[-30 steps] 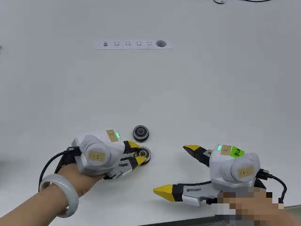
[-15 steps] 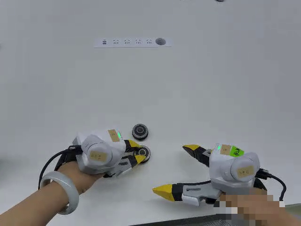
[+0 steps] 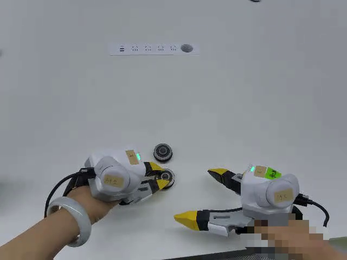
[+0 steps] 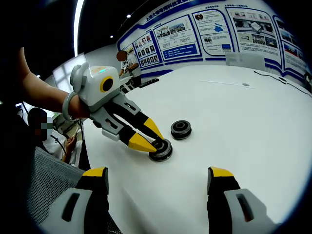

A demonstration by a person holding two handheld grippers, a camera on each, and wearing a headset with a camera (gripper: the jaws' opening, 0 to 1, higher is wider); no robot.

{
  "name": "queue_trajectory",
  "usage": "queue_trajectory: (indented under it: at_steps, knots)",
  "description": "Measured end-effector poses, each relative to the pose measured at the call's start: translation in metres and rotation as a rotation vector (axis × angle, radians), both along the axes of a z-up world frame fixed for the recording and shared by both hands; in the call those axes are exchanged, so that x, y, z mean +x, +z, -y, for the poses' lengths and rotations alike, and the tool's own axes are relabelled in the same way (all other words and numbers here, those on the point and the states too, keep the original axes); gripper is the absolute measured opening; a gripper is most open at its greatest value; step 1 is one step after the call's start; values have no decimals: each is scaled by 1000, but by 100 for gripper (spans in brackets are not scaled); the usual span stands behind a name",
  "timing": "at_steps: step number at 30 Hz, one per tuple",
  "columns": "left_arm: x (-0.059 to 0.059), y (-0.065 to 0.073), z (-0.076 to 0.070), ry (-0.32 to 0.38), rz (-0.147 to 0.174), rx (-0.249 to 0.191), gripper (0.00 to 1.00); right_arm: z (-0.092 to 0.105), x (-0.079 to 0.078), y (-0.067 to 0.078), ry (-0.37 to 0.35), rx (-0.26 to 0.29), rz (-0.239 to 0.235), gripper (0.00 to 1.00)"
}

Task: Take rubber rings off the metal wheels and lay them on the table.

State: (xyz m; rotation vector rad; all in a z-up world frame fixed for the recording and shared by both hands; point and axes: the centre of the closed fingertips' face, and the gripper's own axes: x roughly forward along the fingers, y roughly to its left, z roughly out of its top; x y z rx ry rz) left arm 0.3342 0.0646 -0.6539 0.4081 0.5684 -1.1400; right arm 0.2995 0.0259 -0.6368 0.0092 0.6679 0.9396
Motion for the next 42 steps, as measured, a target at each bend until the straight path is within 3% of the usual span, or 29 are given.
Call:
queue_trajectory:
  at_steps: [16, 29, 42]
  knots:
    - [0, 0, 0, -11, -1, -8, 12, -9, 10, 3, -65, 99, -88, 76]
    - [0, 0, 0, -12, -3, -11, 12, -10, 27, 8, -215, 248, -217, 69]
    - [0, 0, 0, -14, -2, -15, 12, -14, 32, 4, -276, 306, -304, 62]
